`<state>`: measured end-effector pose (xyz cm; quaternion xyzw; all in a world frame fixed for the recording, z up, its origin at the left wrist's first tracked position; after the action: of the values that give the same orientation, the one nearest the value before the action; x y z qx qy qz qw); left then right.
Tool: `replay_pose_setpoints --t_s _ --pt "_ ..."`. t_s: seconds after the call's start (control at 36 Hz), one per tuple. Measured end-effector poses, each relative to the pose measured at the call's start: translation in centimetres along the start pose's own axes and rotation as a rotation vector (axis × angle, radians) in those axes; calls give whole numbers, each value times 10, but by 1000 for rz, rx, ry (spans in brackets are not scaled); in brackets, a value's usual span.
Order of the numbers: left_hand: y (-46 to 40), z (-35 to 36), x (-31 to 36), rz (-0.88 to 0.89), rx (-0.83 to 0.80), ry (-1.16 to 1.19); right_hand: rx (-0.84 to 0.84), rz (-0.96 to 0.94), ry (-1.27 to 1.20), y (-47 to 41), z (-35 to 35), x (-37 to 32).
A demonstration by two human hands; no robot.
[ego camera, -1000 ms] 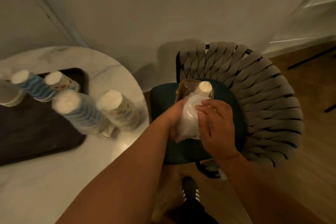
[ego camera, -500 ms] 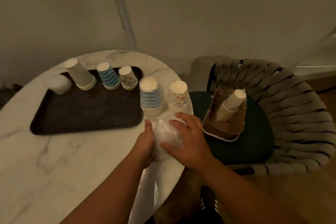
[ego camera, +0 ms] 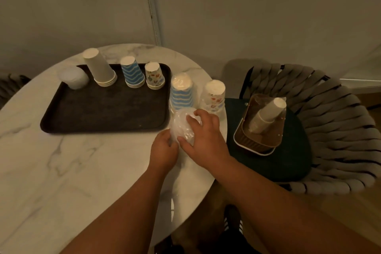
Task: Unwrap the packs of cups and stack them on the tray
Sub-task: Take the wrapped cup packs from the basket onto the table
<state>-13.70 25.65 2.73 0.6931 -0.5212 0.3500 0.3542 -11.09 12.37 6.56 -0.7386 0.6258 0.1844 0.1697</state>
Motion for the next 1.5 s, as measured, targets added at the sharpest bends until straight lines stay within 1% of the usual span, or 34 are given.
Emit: replay_pose_setpoints --t_s 0.06,0.19,0.39,0.5,0.56,0.64,0.69,0.75,0.81,0.86,0.94,1.0,1.03,1.08,1.14,1.17,1.22,1.28,1.33,1.39,1.44,1.47,1.5 --pt "-3 -2 0 -3 -26 -46 7 -33 43 1 0 -1" --pt "-4 -7 5 -67 -75 -28 35 -51 88 4 -3 -3" --pt "-3 -14 6 -61 -9 -14 38 -47 111 6 -10 -5" --pt "-3 -22 8 -67 73 -14 50 -46 100 6 -14 -4" --pt "-2 -28 12 -44 140 -17 61 -44 83 6 -17 -3" --pt "0 -37 24 46 289 -23 65 -25 46 8 -21 -2" --pt "3 -39 36 145 373 -38 78 -7 7 9 -25 0" --pt "6 -38 54 263 434 -31 109 1 -42 11 -30 6" --pt "10 -32 76 393 454 -7 147 7 -90 14 -37 15" --pt "14 -21 100 542 412 -7 186 41 -119 13 -44 29" --pt "17 8 139 801 288 -39 211 105 -138 11 -55 59" --pt "18 35 162 922 205 -25 197 145 -141 6 -60 85" --pt "18 50 172 944 160 -12 193 165 -148 2 -60 101" --pt "13 83 187 877 60 5 168 232 -93 -10 -58 139" --pt "-4 123 190 701 -31 59 135 296 21 -24 -60 180" --pt "-13 140 186 583 -62 111 146 325 17 -28 -64 194" --pt "-36 177 175 321 -115 231 203 426 -126 -36 -74 225" --pt "-61 218 161 115 -157 269 219 501 -171 -48 -78 258" --pt "-88 262 143 -42 -203 276 170 548 -158 -69 -75 294" --pt "-108 290 125 -195 -249 268 115 555 -149 -84 -70 316" --pt "-131 317 111 -297 -264 259 57 548 -149 -104 -59 340" --pt "-142 328 105 -306 -264 254 40 529 -142 -112 -54 350" --pt "-152 338 102 -278 -248 251 28 513 -127 -120 -48 358"
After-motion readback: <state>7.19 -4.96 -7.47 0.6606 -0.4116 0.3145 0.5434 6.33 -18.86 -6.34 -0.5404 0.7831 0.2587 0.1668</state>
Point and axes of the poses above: each hand's wrist, its own y-axis away from the middle knuckle, its own z-axis out of the palm, x = y × z, the point moved 1 cm from there along -y, towards the middle knuckle, and after that the axes turned 12 degrees about z, right-handed, at the moved point
